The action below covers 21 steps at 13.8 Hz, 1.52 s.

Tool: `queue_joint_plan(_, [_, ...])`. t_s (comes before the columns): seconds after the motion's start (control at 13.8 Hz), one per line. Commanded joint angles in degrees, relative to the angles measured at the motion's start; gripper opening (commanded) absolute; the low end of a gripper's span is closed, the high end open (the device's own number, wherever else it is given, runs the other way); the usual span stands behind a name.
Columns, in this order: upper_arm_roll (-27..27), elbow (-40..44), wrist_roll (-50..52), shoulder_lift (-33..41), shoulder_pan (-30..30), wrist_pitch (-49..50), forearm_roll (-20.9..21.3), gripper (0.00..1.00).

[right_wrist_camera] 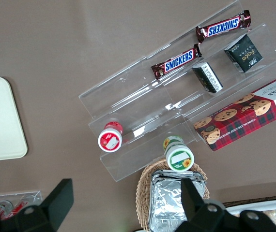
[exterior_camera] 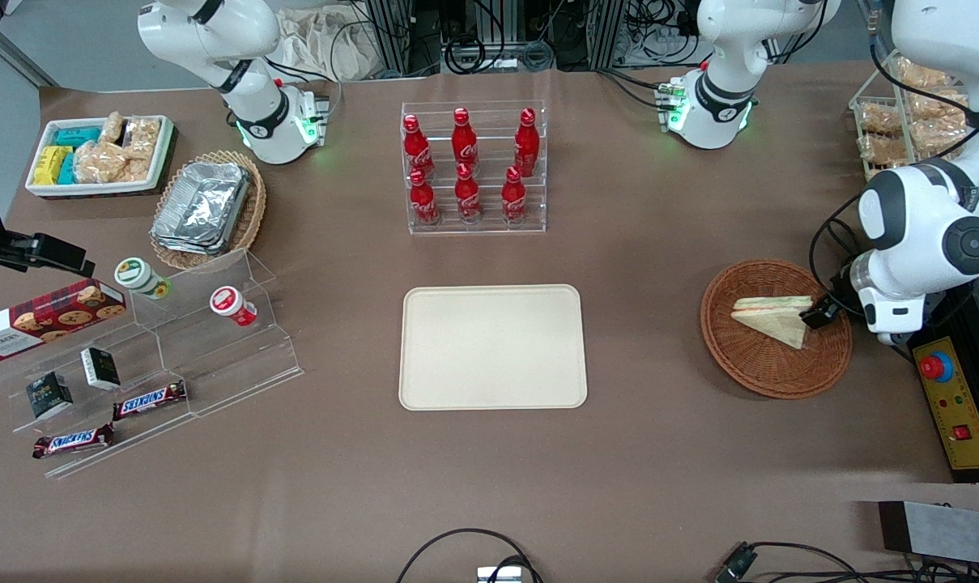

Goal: Place sandwich from basket to tray
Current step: 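Close the left gripper on the sandwich and lift it from the basket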

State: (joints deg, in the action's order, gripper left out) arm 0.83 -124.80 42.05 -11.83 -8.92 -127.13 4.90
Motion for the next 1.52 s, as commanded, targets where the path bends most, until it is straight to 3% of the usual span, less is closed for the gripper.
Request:
queue_joint_plan(0.0, [0.22, -1.06, 3.83, -1.61, 0.04, -2.59, 0.46, 1.0])
queue_joint_plan(0.72, [0.83, 4.02, 17.45, -10.67, 4.52, -9.01, 0.11, 0.99])
queue_joint_plan(0.8, [0.84, 4.82, 18.67, -11.02, 4.7, -8.84, 0.11, 0.7])
queue_joint_plan(0.87, [0.84, 5.44, 19.47, -11.37, 4.7, -8.49, 0.11, 0.15])
queue_joint_plan(0.94, [0.84, 5.27, 19.48, -11.28, 4.61, -8.57, 0.11, 0.0])
queue_joint_plan(1.23, [0.92, 9.3, 18.87, -11.2, 4.97, -5.96, 0.02, 0.0])
queue_joint_plan(1.45, [2.67, 17.1, 16.23, -11.19, 5.05, 5.01, 0.29, 0.0])
